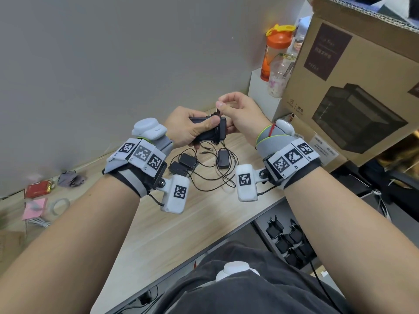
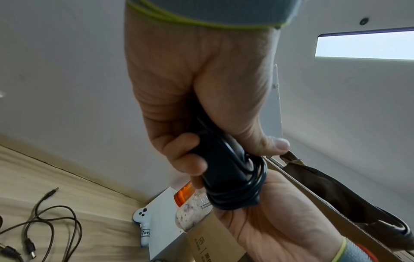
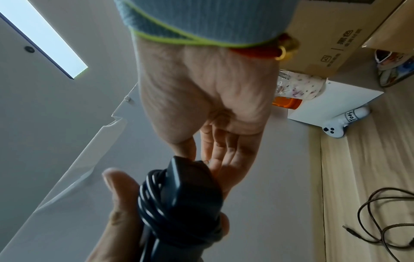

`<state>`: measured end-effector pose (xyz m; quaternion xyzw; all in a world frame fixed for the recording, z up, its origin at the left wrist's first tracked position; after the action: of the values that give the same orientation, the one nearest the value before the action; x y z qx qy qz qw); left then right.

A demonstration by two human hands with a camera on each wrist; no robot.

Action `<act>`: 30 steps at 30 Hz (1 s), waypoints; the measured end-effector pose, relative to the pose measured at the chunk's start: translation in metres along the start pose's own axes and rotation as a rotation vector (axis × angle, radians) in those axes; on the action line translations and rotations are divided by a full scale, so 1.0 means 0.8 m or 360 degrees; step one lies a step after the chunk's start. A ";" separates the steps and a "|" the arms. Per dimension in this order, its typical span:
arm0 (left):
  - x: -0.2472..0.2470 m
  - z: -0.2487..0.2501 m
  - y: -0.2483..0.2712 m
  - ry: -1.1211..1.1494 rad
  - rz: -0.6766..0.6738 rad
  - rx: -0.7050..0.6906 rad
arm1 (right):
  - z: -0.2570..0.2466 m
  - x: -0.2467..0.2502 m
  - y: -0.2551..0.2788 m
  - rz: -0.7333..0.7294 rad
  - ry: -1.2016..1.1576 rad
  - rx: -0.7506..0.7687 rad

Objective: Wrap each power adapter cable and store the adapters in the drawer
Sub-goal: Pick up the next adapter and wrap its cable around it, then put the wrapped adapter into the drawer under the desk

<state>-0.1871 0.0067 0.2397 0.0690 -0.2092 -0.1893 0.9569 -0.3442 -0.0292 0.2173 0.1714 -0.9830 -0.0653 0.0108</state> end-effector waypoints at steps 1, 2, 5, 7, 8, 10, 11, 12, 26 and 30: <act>-0.001 0.000 0.000 -0.0024 0.0013 -0.0007 | 0.001 0.001 0.001 -0.0013 0.0000 0.0004; -0.002 0.000 -0.001 -0.0038 0.0027 -0.0007 | 0.003 0.002 0.001 -0.0025 0.0001 0.0002; -0.003 -0.005 -0.005 -0.0043 0.0069 0.0002 | 0.009 0.001 0.002 -0.0072 -0.0028 -0.0055; -0.010 -0.008 -0.009 -0.0053 0.0101 0.0026 | 0.011 0.002 0.005 -0.0100 -0.0008 -0.0070; -0.014 -0.010 -0.012 -0.0062 0.0141 0.0045 | 0.012 0.004 0.008 -0.0111 0.0010 -0.0075; -0.018 -0.010 -0.016 -0.0056 0.0240 0.0079 | 0.013 0.005 0.012 -0.0121 0.0030 -0.0092; -0.022 -0.011 -0.019 -0.0037 0.0278 0.0095 | 0.014 0.008 0.016 -0.0105 0.0008 -0.0118; -0.026 -0.014 -0.023 -0.0007 0.0301 0.0111 | 0.016 0.010 0.019 -0.0098 -0.0043 -0.0152; -0.152 -0.050 -0.070 0.0376 0.0080 0.0461 | 0.122 0.097 0.069 0.0029 -0.0181 -0.0372; -0.216 -0.083 -0.083 0.0236 -0.0084 0.0614 | 0.187 0.150 0.103 0.0176 -0.0172 -0.0574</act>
<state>-0.3267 0.0167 0.1011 0.2701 -0.1687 -0.1650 0.9335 -0.4916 0.0260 0.0798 0.1088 -0.9624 -0.2488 -0.0078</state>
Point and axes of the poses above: each hand's wrist, its own y-axis away from the middle knuckle, its own x-axis out of the back of the hand, z = x × y, the point moved 2 cm from there along -y, towards the middle knuckle, and after that the axes turned 8 degrees about -z, right-handed, at the moved point
